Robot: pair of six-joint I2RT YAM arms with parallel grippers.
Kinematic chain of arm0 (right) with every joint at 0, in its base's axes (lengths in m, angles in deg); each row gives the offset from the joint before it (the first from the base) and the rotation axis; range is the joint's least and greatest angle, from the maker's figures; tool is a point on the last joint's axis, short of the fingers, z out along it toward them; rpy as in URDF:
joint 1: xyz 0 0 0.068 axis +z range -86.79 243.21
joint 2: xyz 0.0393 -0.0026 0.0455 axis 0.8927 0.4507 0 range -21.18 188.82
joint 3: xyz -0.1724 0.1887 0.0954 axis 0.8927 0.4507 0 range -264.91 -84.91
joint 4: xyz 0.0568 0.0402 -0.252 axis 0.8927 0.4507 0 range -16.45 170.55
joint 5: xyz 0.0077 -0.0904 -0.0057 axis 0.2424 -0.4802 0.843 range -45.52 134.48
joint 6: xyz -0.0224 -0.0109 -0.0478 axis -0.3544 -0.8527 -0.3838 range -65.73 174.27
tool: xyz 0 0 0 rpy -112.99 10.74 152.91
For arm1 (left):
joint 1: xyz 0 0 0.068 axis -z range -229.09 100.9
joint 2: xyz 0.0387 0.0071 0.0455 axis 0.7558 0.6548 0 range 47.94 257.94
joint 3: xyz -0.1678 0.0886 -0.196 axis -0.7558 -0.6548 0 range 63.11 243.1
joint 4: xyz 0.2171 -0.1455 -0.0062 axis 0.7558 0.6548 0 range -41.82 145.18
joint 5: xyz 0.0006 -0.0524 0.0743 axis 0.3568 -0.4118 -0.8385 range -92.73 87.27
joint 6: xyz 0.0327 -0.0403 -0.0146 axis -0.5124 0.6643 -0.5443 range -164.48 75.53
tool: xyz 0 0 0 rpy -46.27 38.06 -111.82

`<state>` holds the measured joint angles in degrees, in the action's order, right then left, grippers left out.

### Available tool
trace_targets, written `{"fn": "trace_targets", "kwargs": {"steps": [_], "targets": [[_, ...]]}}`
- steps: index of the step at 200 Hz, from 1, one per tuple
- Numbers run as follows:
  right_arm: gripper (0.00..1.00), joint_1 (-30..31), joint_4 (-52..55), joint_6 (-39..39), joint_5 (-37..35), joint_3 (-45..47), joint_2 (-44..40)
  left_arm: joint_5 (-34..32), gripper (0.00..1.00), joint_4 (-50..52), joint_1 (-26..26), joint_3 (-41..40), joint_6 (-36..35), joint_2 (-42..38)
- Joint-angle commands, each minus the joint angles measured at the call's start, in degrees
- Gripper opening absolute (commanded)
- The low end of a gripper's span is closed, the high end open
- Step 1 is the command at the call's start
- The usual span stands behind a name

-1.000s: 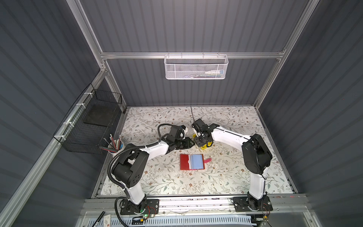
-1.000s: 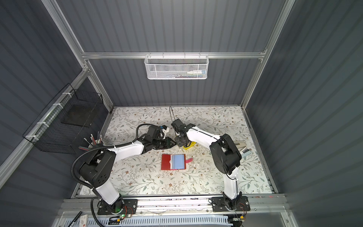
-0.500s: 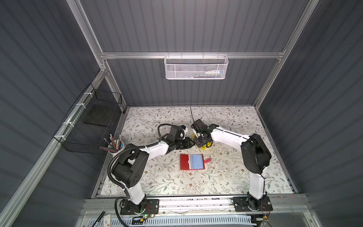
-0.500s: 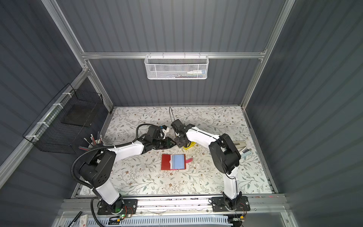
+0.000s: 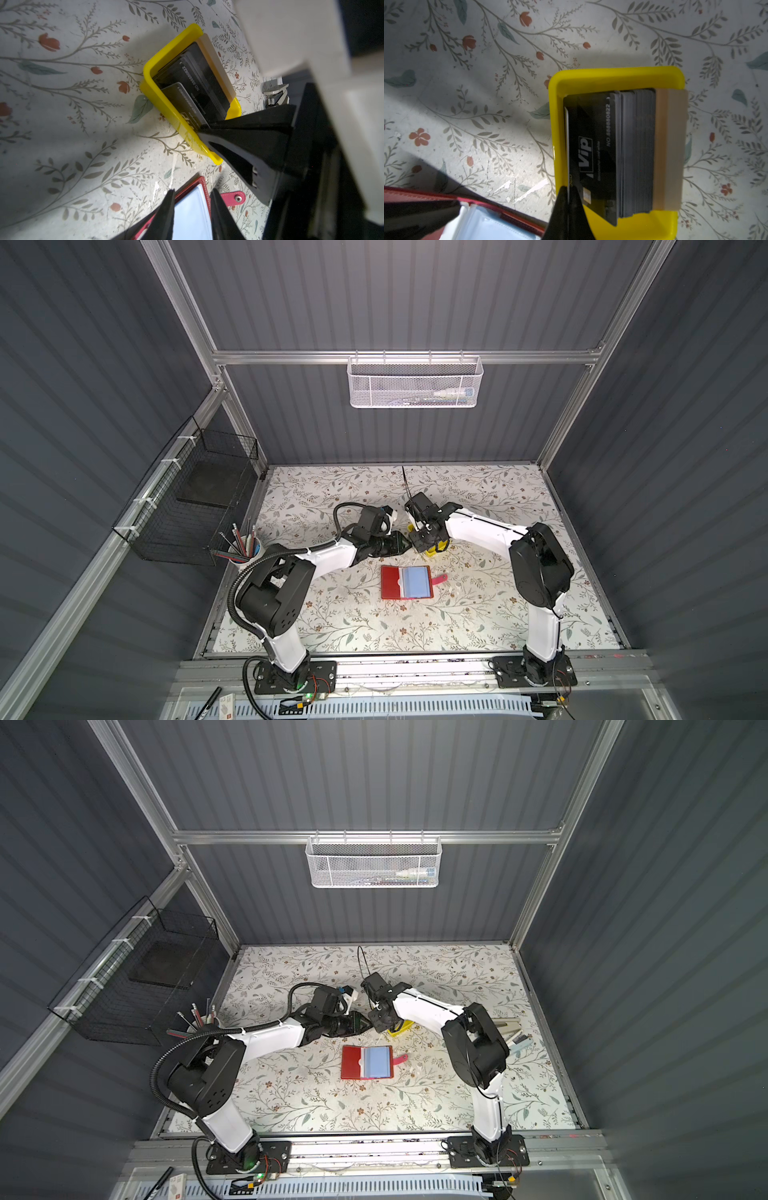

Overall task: Insert credit cards into a card holder
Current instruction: Pick up the credit card from the storage box.

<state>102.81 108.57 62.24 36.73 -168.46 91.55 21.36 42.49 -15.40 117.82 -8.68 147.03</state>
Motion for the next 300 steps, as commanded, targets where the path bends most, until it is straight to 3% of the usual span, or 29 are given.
{"fn": "trace_targets", "kwargs": {"steps": [1,81,157,212,267,300], "targets": [[0.05,0.1,-0.3,2.0,0.5,1.0,-3.1,0.9,0.31,-0.1,-0.4,-0.8,0.0,-1.8],[0.05,0.0,-3.0,6.6,0.8,5.3,-9.4,2.7,0.36,-3.0,-0.3,-3.5,0.2,-3.7],[0.08,-0.2,-8.1,12.6,2.6,15.3,-20.0,4.9,0.40,-8.6,-0.3,-8.0,0.2,-7.5],[0.08,-0.2,-16.6,17.1,7.5,26.6,-32.2,11.8,0.47,-10.9,-0.3,-10.1,-0.6,-10.6],[0.07,-0.5,-23.0,22.1,10.3,37.2,-47.3,12.0,0.48,-14.8,-0.3,-13.1,1.2,-14.5],[0.07,-1.4,-29.6,25.5,17.1,43.5,-53.7,13.9,0.47,-17.0,-0.3,-14.4,2.8,-15.3]]}}
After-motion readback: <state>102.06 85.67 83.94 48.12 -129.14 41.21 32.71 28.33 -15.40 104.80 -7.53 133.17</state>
